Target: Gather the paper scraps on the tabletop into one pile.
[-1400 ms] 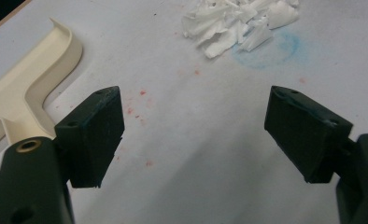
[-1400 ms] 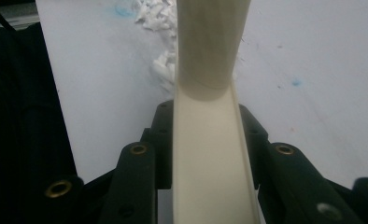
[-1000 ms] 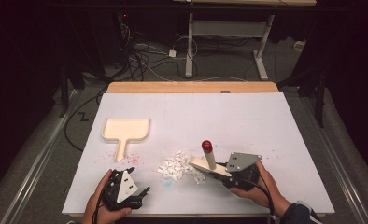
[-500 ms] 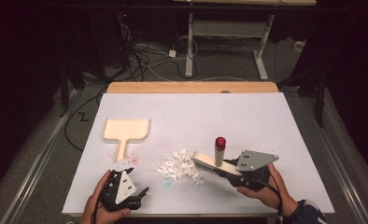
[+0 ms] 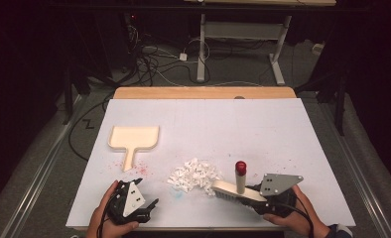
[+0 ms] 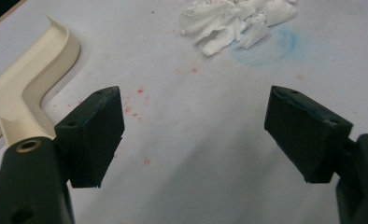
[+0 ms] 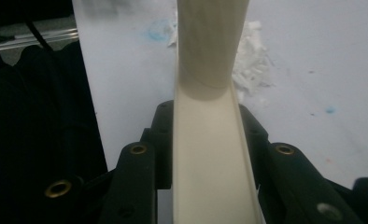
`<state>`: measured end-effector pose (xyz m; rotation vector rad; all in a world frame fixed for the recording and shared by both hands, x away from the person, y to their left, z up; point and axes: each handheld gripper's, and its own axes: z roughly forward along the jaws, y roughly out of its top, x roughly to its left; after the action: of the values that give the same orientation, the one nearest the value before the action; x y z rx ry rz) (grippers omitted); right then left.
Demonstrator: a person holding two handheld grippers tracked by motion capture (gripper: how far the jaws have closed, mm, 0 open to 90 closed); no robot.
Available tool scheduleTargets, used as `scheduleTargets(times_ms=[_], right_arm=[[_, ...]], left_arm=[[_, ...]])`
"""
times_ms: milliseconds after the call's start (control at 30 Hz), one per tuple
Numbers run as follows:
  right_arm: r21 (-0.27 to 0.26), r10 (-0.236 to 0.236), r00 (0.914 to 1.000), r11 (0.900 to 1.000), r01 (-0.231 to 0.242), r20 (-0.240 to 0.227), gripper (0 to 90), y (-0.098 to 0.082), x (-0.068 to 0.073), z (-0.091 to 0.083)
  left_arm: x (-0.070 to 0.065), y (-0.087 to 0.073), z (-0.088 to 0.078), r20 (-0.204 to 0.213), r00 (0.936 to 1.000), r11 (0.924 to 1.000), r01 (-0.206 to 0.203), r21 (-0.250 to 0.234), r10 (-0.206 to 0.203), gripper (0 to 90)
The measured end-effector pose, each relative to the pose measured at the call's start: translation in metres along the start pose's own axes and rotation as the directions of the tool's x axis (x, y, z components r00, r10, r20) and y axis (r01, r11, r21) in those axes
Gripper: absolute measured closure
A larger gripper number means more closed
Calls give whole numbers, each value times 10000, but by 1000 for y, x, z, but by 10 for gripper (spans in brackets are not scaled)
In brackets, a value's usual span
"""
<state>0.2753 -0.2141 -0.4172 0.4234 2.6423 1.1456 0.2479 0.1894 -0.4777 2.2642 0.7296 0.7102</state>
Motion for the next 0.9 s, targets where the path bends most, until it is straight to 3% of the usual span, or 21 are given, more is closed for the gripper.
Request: scheduleTargets(times_ms=[100, 433, 667, 833, 900], right_arm=[[-76, -51, 9999, 10000, 50, -127, 680, 6, 0, 15], [-401, -566, 9980, 9975, 578, 291, 680, 43, -5, 59], [-878, -411, 9982, 9951, 449, 443, 680, 48, -9, 50], [-1399, -156, 9982, 9899, 236, 579, 680, 46, -9, 27], [-1584, -10, 9965, 9873, 142, 830, 680, 43, -9, 15]], left_arm=[[1, 0, 0, 21, 10000, 10000, 11, -1, -11, 189], [2, -1, 0, 31, 10000, 10000, 6, -20, -6, 189], [1, -2, 0, 38, 10000, 10000, 31, 6, -31, 190], [1, -1, -2, -33, 10000, 10000, 22, -18, -22, 190], [1, -1, -2, -12, 10000, 10000, 33, -23, -33, 190]])
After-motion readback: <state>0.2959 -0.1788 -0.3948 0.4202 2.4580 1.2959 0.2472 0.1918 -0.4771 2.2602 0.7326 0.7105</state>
